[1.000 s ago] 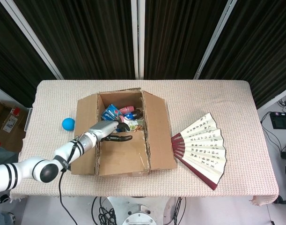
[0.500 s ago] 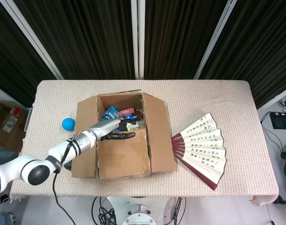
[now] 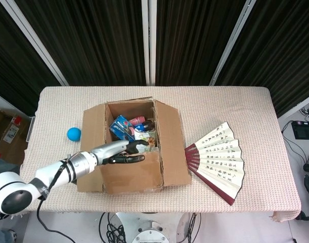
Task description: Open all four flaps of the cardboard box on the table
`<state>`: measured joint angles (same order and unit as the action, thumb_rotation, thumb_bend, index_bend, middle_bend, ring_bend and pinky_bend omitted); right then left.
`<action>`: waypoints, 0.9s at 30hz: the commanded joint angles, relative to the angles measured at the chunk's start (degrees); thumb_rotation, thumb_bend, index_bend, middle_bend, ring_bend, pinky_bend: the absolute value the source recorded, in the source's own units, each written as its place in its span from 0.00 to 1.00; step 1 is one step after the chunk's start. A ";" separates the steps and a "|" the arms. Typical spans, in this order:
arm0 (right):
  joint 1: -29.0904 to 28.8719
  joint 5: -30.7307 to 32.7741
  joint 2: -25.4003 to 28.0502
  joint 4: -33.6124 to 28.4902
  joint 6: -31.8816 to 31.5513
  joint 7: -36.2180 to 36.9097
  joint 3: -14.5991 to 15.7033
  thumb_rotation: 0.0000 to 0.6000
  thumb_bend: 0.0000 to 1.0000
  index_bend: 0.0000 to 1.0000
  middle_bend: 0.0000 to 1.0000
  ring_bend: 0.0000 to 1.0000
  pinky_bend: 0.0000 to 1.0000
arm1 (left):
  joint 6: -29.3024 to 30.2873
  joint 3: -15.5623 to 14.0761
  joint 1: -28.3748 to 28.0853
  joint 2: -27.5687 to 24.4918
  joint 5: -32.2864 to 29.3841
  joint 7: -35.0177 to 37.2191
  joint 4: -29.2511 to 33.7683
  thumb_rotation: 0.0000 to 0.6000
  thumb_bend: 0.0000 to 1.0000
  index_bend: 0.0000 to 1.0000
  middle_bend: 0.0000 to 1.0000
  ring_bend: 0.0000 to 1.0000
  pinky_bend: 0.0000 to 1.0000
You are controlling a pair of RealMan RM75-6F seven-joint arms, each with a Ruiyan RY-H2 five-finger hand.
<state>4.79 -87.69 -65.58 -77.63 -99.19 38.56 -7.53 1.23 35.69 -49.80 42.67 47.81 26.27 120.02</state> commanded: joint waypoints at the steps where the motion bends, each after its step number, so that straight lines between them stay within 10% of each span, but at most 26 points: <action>1: -0.05 -0.29 -0.01 -0.20 -0.15 -0.38 0.09 1.00 0.33 0.00 0.00 0.00 0.00 | -11.74 10.23 7.44 -1.35 -2.42 0.55 1.94 0.17 0.10 0.06 0.51 0.19 0.19; 7: 0.06 -0.73 -0.21 -0.62 -0.65 -1.08 0.33 1.00 0.33 0.00 0.00 0.00 0.00 | -29.73 20.44 13.84 0.82 -11.38 -8.83 -4.58 0.24 0.10 0.06 0.55 0.28 0.21; 13: 0.36 -0.93 -0.01 -0.74 -1.11 -1.24 0.56 1.00 0.33 0.00 0.00 0.00 0.00 | -26.64 23.44 18.24 1.76 -14.06 -14.06 -5.59 0.23 0.11 0.06 0.42 0.21 0.20; 18: 0.55 -0.99 0.17 -0.85 -1.39 -1.26 0.67 1.00 0.33 0.00 0.00 0.00 0.00 | -5.90 21.46 22.76 2.78 -5.58 -20.57 -0.21 0.21 0.11 0.06 0.18 0.11 0.19; 27: 1.18 -0.49 -0.10 -0.09 -1.88 -6.74 0.86 1.00 0.33 0.00 0.00 0.00 0.00 | 39.53 3.74 33.38 10.51 25.76 -42.52 4.20 0.32 0.11 0.07 0.14 0.10 0.18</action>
<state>5.73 -88.42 -65.44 -78.23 -100.84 33.92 -6.71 17.48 50.56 -24.91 47.90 53.10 -1.51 121.16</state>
